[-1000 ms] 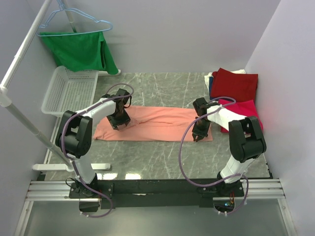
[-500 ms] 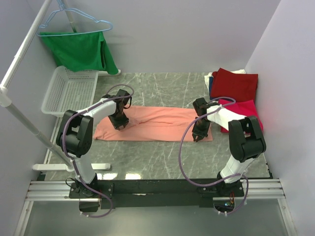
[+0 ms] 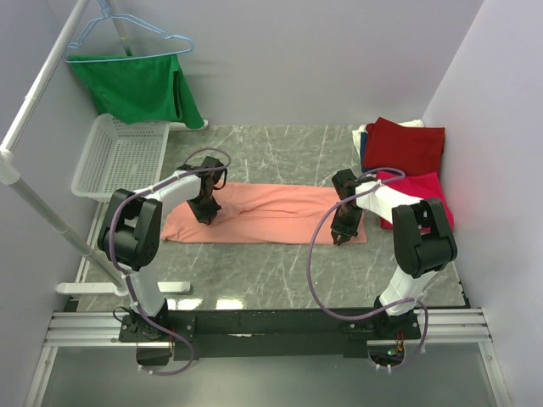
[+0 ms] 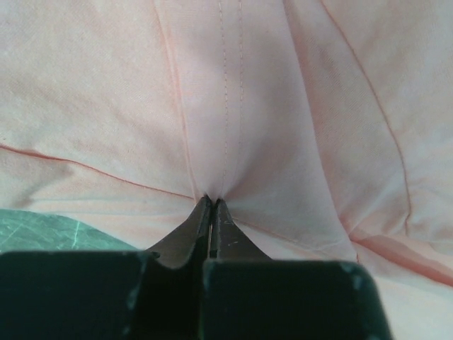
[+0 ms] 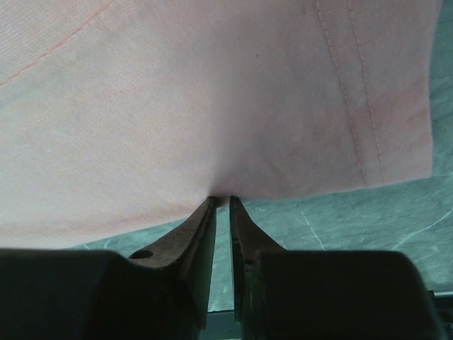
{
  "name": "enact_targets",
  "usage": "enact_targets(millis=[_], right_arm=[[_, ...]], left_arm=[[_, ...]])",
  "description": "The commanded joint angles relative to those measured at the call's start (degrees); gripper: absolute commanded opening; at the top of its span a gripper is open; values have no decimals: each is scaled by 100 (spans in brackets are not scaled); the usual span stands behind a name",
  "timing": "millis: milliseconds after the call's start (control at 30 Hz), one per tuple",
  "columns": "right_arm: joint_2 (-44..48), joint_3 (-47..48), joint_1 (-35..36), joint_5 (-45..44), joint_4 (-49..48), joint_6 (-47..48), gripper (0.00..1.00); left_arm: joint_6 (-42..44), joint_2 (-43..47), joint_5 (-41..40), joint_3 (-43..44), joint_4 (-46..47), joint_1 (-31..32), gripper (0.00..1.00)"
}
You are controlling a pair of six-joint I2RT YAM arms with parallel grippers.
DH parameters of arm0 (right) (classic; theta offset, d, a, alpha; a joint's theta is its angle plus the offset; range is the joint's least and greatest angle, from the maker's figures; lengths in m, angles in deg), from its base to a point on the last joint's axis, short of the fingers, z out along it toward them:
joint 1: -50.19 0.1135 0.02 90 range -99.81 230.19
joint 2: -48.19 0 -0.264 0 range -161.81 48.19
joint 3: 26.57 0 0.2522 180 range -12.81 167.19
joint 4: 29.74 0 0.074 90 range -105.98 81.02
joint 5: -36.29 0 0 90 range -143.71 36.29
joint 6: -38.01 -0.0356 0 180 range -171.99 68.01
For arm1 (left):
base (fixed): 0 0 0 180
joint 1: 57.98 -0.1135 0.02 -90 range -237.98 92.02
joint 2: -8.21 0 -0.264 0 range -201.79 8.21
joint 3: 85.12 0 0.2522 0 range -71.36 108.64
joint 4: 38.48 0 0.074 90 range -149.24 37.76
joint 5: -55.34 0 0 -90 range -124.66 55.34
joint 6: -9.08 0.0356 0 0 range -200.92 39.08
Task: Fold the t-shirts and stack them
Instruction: Fold the tshirt
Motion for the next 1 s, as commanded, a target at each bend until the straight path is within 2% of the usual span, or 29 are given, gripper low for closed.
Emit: enact_targets(millis=[0,300,600,767,967], right_arm=[[-122,180,20,-104,25,-3,20],[-113,171,20,-104,-10,-64,19],[-148,171,29,37,-36,-64,19],[-183,189,20,37,-27,-73,19],[-227,206,20,46,-45,-82,18]], left_arm=[[-6,-33,-270,261,-236,21,1],[310,-76,-438,1377,-474,21,1],[996,-1209,28,2511,35,39,1],[1259,-1763,169,3197,-25,118,1],[1444,-1887,152,3295,98,232,1]])
